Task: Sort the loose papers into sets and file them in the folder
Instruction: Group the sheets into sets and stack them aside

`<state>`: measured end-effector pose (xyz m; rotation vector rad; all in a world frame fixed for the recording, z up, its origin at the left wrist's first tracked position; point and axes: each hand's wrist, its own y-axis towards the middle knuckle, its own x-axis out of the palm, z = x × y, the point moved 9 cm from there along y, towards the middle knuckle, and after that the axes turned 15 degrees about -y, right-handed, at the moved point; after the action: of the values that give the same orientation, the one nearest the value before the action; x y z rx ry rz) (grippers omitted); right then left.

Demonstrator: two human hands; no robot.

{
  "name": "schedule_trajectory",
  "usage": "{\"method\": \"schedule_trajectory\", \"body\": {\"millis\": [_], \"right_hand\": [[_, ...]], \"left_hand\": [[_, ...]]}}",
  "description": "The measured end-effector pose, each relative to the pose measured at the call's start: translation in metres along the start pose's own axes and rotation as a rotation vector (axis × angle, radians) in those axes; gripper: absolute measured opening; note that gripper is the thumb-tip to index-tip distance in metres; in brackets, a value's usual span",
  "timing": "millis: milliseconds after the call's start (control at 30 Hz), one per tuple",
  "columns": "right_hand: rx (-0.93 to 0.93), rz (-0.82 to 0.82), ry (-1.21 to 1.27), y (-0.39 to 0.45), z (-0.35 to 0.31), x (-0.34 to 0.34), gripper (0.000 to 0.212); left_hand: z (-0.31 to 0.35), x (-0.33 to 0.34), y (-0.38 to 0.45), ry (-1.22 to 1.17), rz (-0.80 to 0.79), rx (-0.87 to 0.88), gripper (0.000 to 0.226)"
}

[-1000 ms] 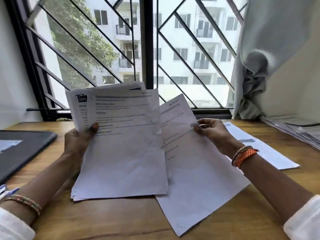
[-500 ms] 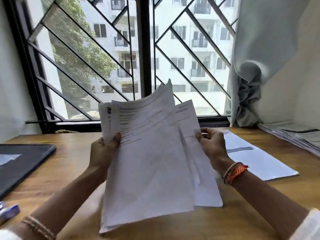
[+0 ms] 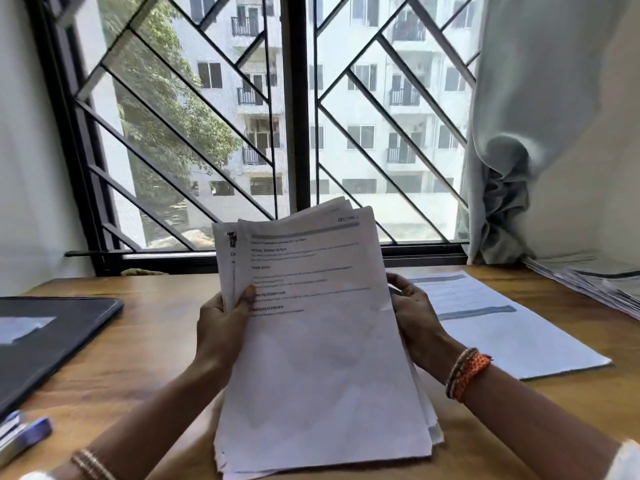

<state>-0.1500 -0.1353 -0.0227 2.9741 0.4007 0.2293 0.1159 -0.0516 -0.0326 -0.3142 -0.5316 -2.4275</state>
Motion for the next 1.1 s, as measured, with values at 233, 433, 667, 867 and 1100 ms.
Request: {"method": "schedule_trajectory", "body": {"millis": [233,433,667,867,1100], "right_hand": [[0.0,-0.1,-0.023,0.01,-0.019,0.004,0.041],[-0.267,-0.001,-0.148,0.011,-0.091,-0.006,0.024],[-0.237,-0.17,-0.307,-0.019,-0.059,-0.024,0.034],[-0.137,-0.211,-0.77,-0.009,-0.04,-0.074,0.09],[0.445,0.191,-1.805,0.041,-0.003,-0.237,0.089]], "left_hand": [[0.038,0.014,-0.002,0.076,0.027,0.259,0.017],[0.116,0.072,-0.001,-0.02,-0.213,0.568,0.06],[0.051,0.101,-0.013,-0.059,-0.632,0.007,0.056],[0.008,0.076,-0.009,-0.016,-0.448,-0.103,0.054],[-0.04,0.066,-0.011,0.032,-0.26,-0.228,0.015]]}}
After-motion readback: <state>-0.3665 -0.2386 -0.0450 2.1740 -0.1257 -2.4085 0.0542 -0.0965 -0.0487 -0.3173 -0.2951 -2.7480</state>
